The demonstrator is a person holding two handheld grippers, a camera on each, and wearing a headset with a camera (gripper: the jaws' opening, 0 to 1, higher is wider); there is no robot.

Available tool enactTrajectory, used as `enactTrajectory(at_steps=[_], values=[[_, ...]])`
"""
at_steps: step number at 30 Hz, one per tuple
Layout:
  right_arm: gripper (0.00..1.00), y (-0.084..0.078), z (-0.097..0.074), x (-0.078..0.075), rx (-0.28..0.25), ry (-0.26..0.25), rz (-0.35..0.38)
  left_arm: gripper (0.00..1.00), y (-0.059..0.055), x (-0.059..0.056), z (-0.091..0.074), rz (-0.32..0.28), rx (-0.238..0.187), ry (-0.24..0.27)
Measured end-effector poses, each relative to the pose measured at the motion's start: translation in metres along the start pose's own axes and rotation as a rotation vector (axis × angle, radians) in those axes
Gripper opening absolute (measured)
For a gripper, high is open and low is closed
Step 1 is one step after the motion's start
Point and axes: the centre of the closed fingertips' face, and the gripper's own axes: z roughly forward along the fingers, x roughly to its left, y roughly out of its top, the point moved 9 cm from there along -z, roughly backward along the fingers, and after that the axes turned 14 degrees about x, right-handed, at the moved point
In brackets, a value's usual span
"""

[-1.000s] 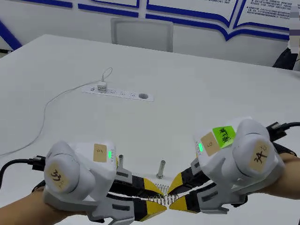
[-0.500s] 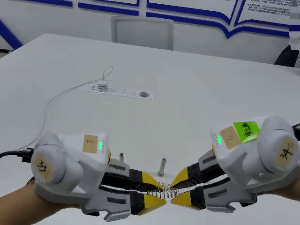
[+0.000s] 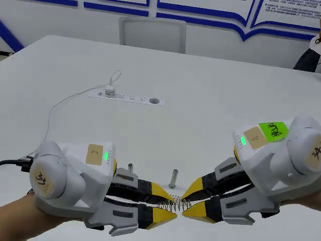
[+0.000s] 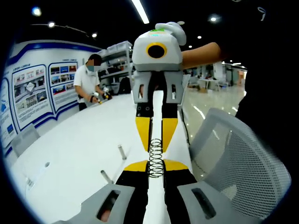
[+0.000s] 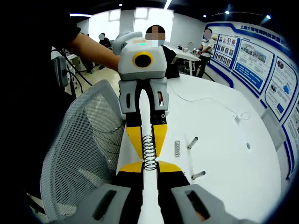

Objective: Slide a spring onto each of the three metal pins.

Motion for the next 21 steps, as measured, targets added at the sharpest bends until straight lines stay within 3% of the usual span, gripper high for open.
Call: enactTrajectory(at_steps=[5,8,21], values=[[0.10,0.005,-0.003,0.001,-0.023,0.026,0.005,0.10,-0.001,-0.002,0.001,0.018,0.017,-0.003],[0.10,0.010,-0.005,0.002,-0.072,0.038,0.024,0.10,-0.001,-0.002,0.002,0.019,0.023,-0.004],[0.10,0.022,-0.011,0.000,-0.184,0.022,0.064,0.10,0.004,0.000,0.004,-0.004,-0.007,0.010]])
